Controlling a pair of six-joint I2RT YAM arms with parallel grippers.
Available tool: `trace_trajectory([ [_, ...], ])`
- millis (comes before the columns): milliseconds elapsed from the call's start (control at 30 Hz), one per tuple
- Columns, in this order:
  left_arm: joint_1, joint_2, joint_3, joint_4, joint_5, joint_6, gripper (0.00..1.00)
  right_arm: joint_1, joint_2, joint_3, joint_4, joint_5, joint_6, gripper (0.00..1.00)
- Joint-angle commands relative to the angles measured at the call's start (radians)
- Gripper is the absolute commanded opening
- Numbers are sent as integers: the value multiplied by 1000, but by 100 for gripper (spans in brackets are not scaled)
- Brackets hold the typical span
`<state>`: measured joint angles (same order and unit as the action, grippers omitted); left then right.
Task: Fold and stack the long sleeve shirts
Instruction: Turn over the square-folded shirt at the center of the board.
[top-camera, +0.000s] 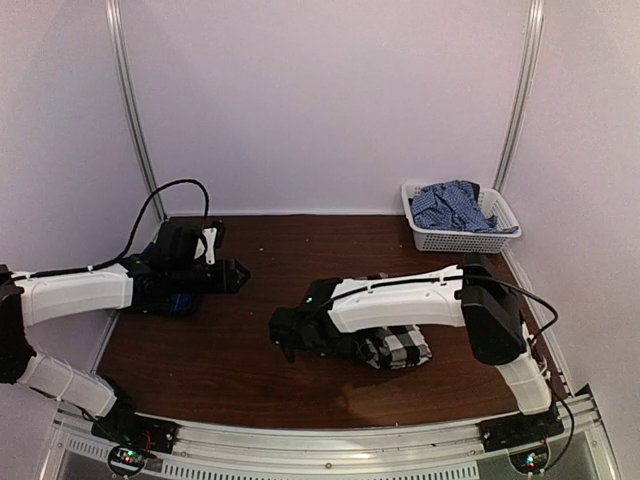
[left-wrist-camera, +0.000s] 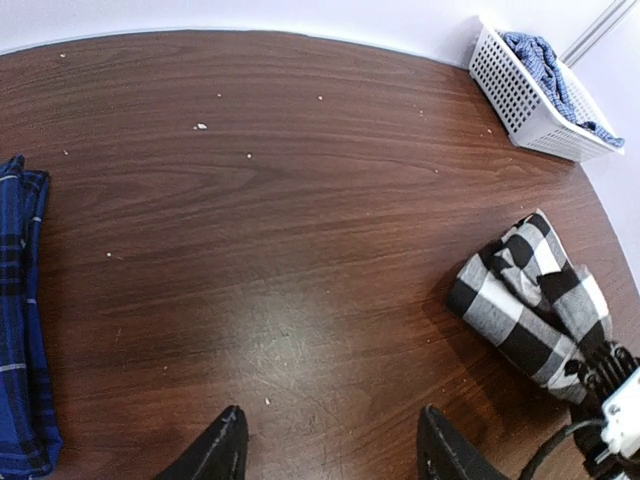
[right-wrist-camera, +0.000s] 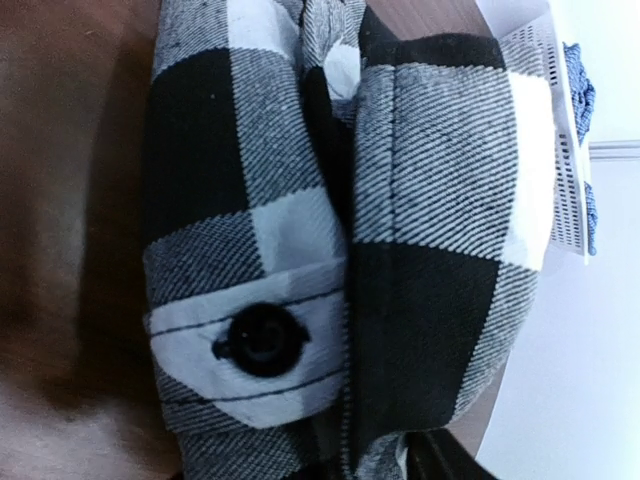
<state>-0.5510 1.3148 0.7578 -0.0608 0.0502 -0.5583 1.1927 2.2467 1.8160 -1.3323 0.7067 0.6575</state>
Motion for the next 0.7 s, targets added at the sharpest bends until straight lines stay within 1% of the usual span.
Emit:
trace_trajectory([
  [0, 6, -38, 2, -17, -61, 28, 59, 69, 44, 90, -44, -18, 71, 59],
  [67, 8, -45, 9, -29, -75, 35, 59, 107, 54, 127, -43, -34, 78, 69],
  [133, 9, -54, 10, -38, -83, 37, 59, 138, 52, 162, -44, -39, 85, 76],
  [233, 15, -70, 11, -46, -90, 41, 59, 184, 27, 186, -34, -61, 82, 81],
  [333, 22, -82, 12, -49, -93, 44, 59, 207, -35, 149, 28, -89, 56, 83],
  [433, 30, -86, 14, -50, -97, 46, 59, 200, -141, 42, 144, -109, 21, 83],
  [567, 34, -82, 9, -45, -93, 46, 60, 142, -300, -118, 313, -135, -28, 79],
  [667, 36, -74, 2, -38, -89, 47, 60, 71, -400, -254, 482, -201, -74, 77],
])
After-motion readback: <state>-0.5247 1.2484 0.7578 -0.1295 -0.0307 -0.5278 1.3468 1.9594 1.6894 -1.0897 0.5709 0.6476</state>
